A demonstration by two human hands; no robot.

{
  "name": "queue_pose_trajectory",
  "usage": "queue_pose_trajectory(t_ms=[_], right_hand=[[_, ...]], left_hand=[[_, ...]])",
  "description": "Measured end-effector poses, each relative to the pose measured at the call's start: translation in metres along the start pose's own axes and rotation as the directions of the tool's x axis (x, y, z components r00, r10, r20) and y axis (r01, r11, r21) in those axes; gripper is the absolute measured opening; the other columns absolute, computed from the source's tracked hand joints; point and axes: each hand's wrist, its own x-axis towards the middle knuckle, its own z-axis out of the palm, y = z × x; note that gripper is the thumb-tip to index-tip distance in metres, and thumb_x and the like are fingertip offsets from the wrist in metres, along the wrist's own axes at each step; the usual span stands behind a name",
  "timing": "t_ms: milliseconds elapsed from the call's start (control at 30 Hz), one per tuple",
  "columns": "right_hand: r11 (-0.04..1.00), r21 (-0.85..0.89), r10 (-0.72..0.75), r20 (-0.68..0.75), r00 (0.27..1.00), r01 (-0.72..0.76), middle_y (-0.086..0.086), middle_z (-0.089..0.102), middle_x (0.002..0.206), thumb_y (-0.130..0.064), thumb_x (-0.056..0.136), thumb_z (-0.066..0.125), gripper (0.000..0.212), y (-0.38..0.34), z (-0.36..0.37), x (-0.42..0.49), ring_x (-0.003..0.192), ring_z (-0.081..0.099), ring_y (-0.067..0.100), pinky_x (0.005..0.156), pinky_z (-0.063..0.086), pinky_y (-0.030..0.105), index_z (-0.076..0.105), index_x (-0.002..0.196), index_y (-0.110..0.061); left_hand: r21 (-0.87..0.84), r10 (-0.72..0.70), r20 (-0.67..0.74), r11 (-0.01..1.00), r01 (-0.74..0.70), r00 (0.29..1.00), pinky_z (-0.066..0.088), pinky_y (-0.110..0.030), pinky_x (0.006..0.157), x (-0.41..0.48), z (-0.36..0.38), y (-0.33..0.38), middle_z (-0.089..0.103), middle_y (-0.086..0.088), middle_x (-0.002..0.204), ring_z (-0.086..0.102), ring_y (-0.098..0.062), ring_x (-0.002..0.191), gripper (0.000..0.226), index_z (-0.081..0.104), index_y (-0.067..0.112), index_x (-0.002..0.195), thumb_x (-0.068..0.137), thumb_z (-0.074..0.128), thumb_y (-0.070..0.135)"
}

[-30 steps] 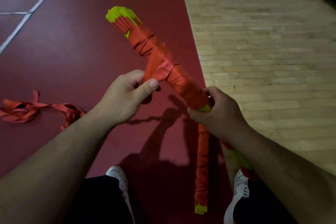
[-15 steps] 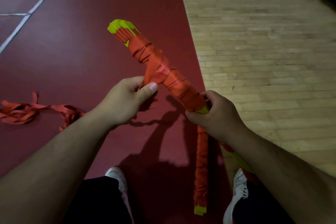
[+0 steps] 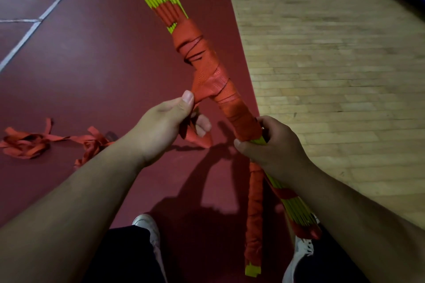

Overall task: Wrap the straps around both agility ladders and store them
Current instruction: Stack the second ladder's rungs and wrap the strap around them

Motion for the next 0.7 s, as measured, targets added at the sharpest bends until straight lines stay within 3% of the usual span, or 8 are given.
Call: queue_pose_trajectory(t_ms=[67,167,300,400,567,600,700], right_hand=[[0.999,-0.006,0.032,0.019,0.999,-0.032,-0.009,0.068,0.07,-0.051,0.064,0.078,0.032,0.002,-0.001,0.002,0.064,0.067,0.015,0.068,0.057,0.043,0.065,0.087,-0.033],[0.997,0.025,0.074,0.063,0.995,-0.076,-0.006,0.067,0.069,-0.055,0.061,0.077,0.036,0.003,0.0,0.003,0.062,0.066,0.016,0.07,0.057,0.047,0.066,0.085,-0.032],[0.988,0.126,0.067,0.174,0.982,-0.09,0.016,0.07,0.081,-0.026,0.082,0.08,0.018,-0.002,0.001,0.0,0.058,0.063,0.017,0.062,0.055,0.04,0.067,0.092,-0.019],[0.978,0.182,0.053,0.246,0.968,-0.1,0.016,0.066,0.076,-0.017,0.087,0.075,0.013,-0.005,0.0,-0.002,0.059,0.06,0.02,0.055,0.052,0.028,0.065,0.093,-0.011],[0.943,0.29,0.037,0.4,0.916,-0.165,0.016,0.062,0.075,-0.012,0.088,0.072,0.014,-0.007,0.0,-0.005,0.06,0.056,0.027,0.052,0.048,0.028,0.059,0.091,-0.008],[0.935,0.306,0.03,0.43,0.902,-0.178,0.017,0.062,0.075,-0.016,0.085,0.072,0.016,-0.007,0.001,-0.005,0.059,0.056,0.026,0.052,0.047,0.028,0.059,0.09,-0.008],[0.896,0.367,0.022,0.523,0.852,-0.249,0.017,0.062,0.073,-0.025,0.075,0.071,0.022,-0.007,0.002,-0.007,0.057,0.057,0.027,0.051,0.047,0.03,0.06,0.085,-0.01]], left_hand=[[0.053,0.002,-0.031,0.999,0.0,1.0,0.044,-0.023,0.056,-0.001,0.001,-0.001,0.069,-0.002,0.071,0.056,-0.009,0.055,0.057,0.069,0.004,0.087,0.106,0.031,0.042],[0.061,0.064,-0.082,0.996,-0.059,0.995,0.045,-0.046,0.05,0.0,-0.001,-0.009,0.064,-0.004,0.065,0.053,-0.025,0.055,0.05,0.064,0.011,0.082,0.101,0.039,0.05],[-0.168,0.061,-0.103,0.983,-0.078,0.993,0.05,-0.034,0.056,0.003,0.002,-0.009,0.049,0.001,0.064,0.048,-0.021,0.058,0.035,0.054,0.015,0.08,0.1,0.045,0.042],[-0.202,0.041,-0.1,0.978,-0.061,0.994,0.04,-0.03,0.055,0.004,0.005,-0.009,0.042,-0.002,0.068,0.033,-0.024,0.061,0.033,0.056,0.017,0.083,0.098,0.046,0.045],[-0.21,-0.018,-0.108,0.978,-0.005,0.994,0.04,-0.039,0.061,0.0,0.008,-0.003,0.044,-0.009,0.098,0.034,-0.028,0.074,0.052,0.071,0.032,0.088,0.073,0.053,0.078],[-0.247,-0.003,-0.086,0.969,-0.018,0.996,0.04,-0.036,0.059,-0.001,0.008,-0.002,0.042,-0.012,0.096,0.03,-0.027,0.072,0.055,0.071,0.034,0.092,0.07,0.057,0.081],[-0.253,0.082,0.009,0.964,-0.077,0.997,0.036,-0.031,0.053,0.0,0.006,-0.007,0.038,-0.03,0.08,0.02,-0.028,0.064,0.083,0.062,0.016,0.11,0.065,0.061,0.086]])
